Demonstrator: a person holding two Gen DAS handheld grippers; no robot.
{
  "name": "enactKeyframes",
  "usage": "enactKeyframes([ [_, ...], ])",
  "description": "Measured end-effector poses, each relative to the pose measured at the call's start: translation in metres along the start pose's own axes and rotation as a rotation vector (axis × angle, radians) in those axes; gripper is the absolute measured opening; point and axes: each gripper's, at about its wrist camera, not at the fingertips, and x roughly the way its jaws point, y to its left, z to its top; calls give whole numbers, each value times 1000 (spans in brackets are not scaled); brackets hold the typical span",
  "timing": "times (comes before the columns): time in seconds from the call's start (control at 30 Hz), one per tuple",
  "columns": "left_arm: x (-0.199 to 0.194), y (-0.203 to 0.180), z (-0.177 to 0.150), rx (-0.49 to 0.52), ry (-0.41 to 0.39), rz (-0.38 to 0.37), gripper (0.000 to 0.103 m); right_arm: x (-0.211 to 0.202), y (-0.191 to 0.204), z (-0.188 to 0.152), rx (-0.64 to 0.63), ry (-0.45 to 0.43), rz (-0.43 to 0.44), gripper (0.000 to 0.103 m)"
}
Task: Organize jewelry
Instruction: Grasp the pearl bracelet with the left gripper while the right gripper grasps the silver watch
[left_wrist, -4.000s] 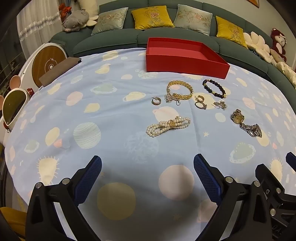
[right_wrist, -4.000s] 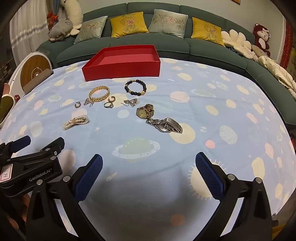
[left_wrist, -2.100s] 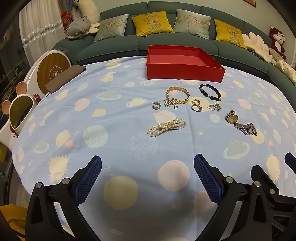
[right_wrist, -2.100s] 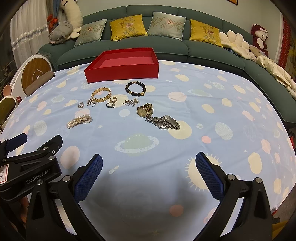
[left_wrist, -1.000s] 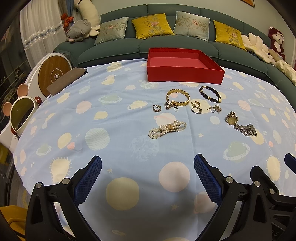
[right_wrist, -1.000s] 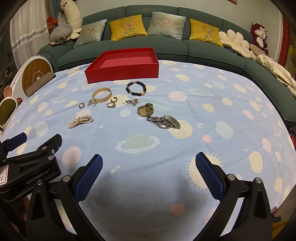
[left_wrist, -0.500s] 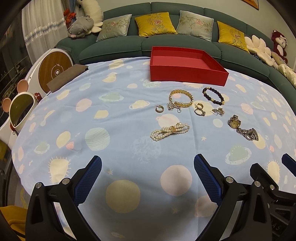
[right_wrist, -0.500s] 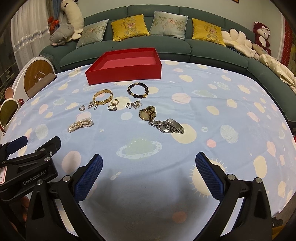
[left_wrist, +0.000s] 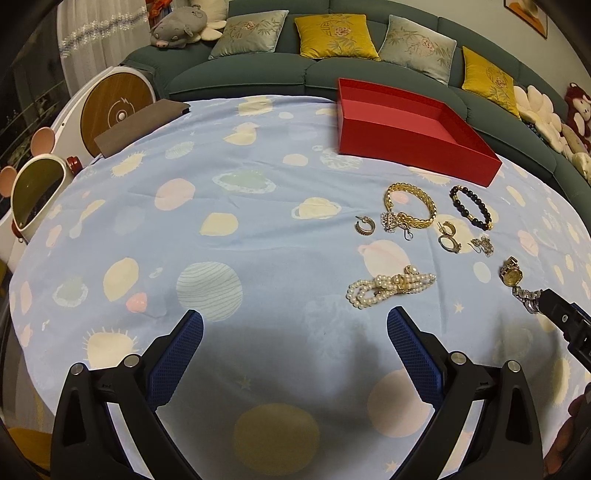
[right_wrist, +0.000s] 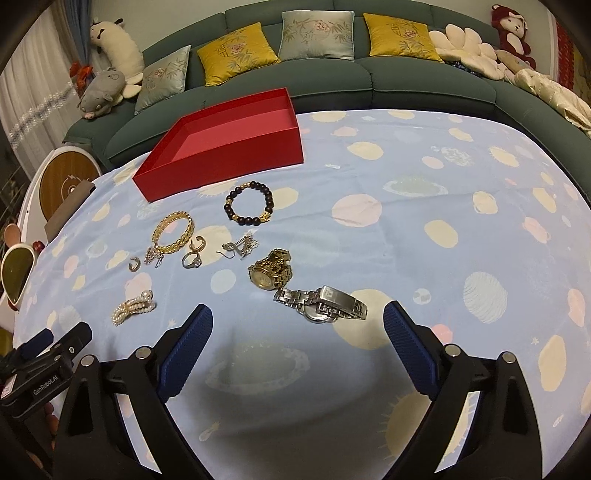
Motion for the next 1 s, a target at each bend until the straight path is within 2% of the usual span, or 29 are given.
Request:
enactKeyframes([
  [0.27, 15, -30, 9, 129, -57, -63, 97, 9, -16, -6, -8, 5, -38, 84],
  [0.3, 17, -33, 11, 138, -62, -68, 97, 10, -18, -6, -7, 6, -42, 80],
  [0.4, 28, -41, 14, 153, -53, -84, 97, 16, -26, -5, 3, 9, -41, 79],
  [0.5, 43, -47, 14, 170, -14, -106, 82, 20, -29, -1, -14, 5, -32, 78],
  [0.6, 45, -52, 11, 197, -16, -112, 76, 30, -28, 2, -40, 33, 1, 78],
  [0.73, 42, -55, 9, 228, -20, -140, 64, 37, -23, 3, -97, 44, -12, 79],
  [0.83, 38, -59, 7, 252, -26, -160, 47, 35, -17, 1, -122, 47, -2, 64],
  [0.87, 37, -59, 6, 258, -24, -175, 39, 34, -15, 0, -135, 52, -4, 55],
  [0.9, 35, -60, 5, 264, -21, -192, 35, 33, -13, -1, -145, 56, -3, 47],
  [0.97, 32, -61, 3, 275, -12, -223, 22, 30, -13, -3, -147, 65, 7, 36],
  [1.0, 30, -62, 1, 277, -7, -236, 21, 28, -14, -4, -139, 72, 23, 28],
])
